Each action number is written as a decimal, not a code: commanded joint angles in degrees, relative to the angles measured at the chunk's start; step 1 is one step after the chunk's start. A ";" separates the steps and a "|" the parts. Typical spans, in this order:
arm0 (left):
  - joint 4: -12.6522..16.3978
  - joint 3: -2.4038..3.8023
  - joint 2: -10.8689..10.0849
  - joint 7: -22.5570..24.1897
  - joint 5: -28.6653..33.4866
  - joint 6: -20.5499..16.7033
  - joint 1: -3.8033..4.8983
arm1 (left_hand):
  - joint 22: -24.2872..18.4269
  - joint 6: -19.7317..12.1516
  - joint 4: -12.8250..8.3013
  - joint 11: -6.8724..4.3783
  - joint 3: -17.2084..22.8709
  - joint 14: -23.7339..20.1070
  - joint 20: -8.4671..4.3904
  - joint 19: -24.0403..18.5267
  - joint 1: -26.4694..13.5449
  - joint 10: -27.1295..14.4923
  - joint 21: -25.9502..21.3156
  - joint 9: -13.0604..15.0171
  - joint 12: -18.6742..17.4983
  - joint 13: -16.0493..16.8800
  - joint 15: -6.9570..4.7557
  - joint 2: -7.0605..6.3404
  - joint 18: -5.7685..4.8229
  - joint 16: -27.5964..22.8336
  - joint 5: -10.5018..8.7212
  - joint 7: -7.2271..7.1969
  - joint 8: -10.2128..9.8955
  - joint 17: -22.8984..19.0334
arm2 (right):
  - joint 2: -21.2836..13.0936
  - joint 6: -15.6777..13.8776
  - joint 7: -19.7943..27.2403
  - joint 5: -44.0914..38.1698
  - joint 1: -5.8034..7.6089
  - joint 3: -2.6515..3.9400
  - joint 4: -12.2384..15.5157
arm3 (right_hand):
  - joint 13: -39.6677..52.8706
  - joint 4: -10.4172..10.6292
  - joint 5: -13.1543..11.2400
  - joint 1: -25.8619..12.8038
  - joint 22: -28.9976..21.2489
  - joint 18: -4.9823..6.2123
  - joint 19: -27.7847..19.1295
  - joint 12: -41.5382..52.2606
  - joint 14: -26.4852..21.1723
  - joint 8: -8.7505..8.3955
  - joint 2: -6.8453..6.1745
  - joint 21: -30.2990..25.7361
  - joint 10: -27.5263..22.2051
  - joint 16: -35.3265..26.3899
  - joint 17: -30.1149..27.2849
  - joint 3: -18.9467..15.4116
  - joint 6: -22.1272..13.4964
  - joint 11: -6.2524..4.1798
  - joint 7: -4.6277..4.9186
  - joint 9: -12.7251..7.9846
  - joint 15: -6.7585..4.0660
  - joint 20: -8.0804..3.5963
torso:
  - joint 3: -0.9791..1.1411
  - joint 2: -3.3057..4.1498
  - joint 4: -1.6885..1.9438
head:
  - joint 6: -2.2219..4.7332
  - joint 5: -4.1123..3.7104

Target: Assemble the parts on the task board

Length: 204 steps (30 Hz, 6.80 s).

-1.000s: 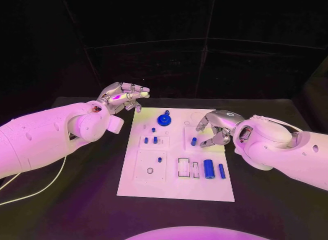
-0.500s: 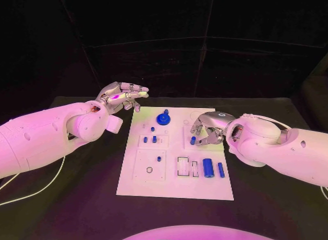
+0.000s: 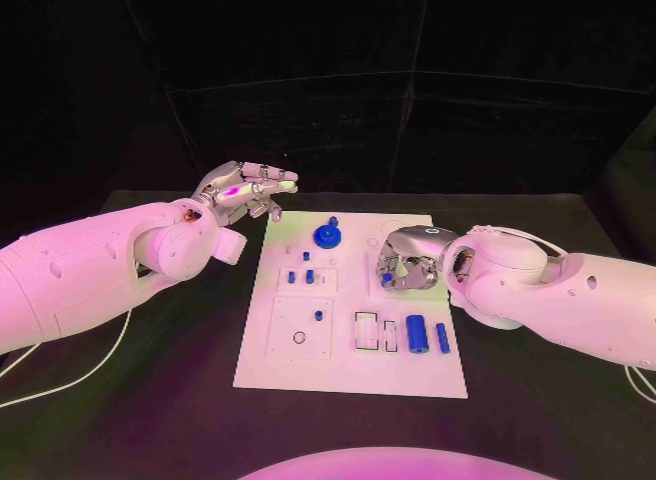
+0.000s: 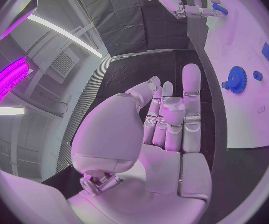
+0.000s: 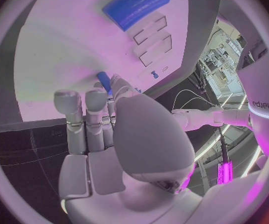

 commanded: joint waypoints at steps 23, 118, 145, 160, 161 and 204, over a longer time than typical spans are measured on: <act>0.17 0.03 -0.23 0.27 -0.13 0.53 0.07 | -0.09 -0.50 -0.08 -0.11 0.19 0.01 -0.02 -0.35 0.03 -0.43 -0.28 -0.08 0.23 -0.09 0.07 0.49 0.73 0.34 0.05 -0.06 0.26 0.87 | -1.28 -5.91 -0.66 -1.57 0.03 0.01 2.28 | 0.19 -2.86 -2.97 -0.52 4.66 -0.96 2.04 -3.33 0.97 0.83 -0.11 3.18 5.75 3.38 3.77 10.01 5.16 -0.89 -0.43 -0.12 -0.81 -0.71 | 0.00 -0.13 -0.22 | -0.43 0.41; -1.04 0.04 1.82 -0.10 -0.14 1.10 0.07 | -0.07 -0.72 0.09 -0.04 0.03 0.09 0.03 -0.21 -0.33 -0.61 -0.25 -0.13 0.38 -0.13 0.12 0.47 0.72 0.44 0.04 0.00 0.35 0.70 | 16.97 4.71 5.34 -6.28 -4.24 -0.26 -1.16 | 0.18 -6.68 -0.17 -7.07 5.27 -1.00 1.50 -6.73 0.68 -0.87 -3.29 3.91 5.88 4.55 4.54 14.94 4.48 -0.25 0.20 -0.29 -0.28 -0.35 | -0.05 -0.07 -0.23 | -3.05 6.35; -1.31 0.04 1.74 -0.36 -0.14 1.28 0.08 | -0.07 -0.72 0.09 -0.04 0.03 0.09 0.03 -0.21 -0.33 -0.61 -0.25 -0.13 0.38 -0.13 0.12 0.47 0.72 0.44 0.04 0.00 0.35 0.70 | 16.79 1.08 7.22 -3.99 -4.25 -0.28 -1.14 | 0.79 -8.03 -1.42 -11.91 0.71 -0.20 -0.82 -5.28 0.01 -1.49 -4.09 1.43 1.90 4.18 3.35 7.71 -5.62 -0.23 0.14 -0.29 -0.13 -0.12 | -0.02 -0.09 -0.21 | -3.12 6.52; -1.26 0.04 1.70 -0.42 -0.14 1.31 0.08 | -0.08 -0.85 0.10 -0.02 -0.01 0.08 0.05 -0.20 -0.39 -0.73 -0.26 -0.15 0.42 -0.15 0.14 0.42 0.72 0.46 0.04 0.02 0.36 0.65 | 16.62 1.52 7.02 -3.94 -4.32 -0.29 -0.45 | 0.68 -8.22 -1.33 -11.81 1.06 -0.28 -0.53 -4.97 0.21 -1.44 -3.91 1.62 1.94 4.35 3.55 7.21 -5.56 -0.29 0.10 -0.26 -0.24 -0.28 | -0.04 -0.07 -0.20 | -3.19 6.54; -1.25 0.04 1.70 -0.43 -0.14 1.31 0.08 | -0.08 -0.85 0.10 -0.02 -0.01 0.08 0.05 -0.20 -0.39 -0.73 -0.26 -0.15 0.42 -0.15 0.14 0.42 0.72 0.46 0.04 0.02 0.36 0.65 | 16.61 1.52 7.02 -3.94 -4.32 -0.29 -0.46 | 0.62 -8.25 -1.32 -11.80 1.03 -0.29 -0.53 -5.02 0.21 -1.45 -3.90 1.61 1.75 4.34 3.52 7.12 -5.58 -0.26 0.11 -0.26 -0.23 -0.28 | -0.04 -0.07 -0.20 | -3.19 6.54; -1.45 0.04 1.74 -0.78 -0.14 1.46 0.08 | -0.08 -0.85 0.10 -0.02 -0.01 0.08 0.05 -0.20 -0.39 -0.73 -0.26 -0.15 0.42 -0.15 0.14 0.42 0.72 0.46 0.04 0.02 0.36 0.65 | 16.05 0.59 6.21 -5.02 -4.33 -0.29 -0.84 | 0.40 -12.36 -2.45 -7.10 5.01 -0.96 1.32 -3.46 0.50 -1.28 -0.73 3.80 4.02 4.86 4.20 12.42 -4.37 -0.60 0.10 -0.26 -0.56 -0.59 | -0.01 -0.10 -0.24 | -3.35 6.57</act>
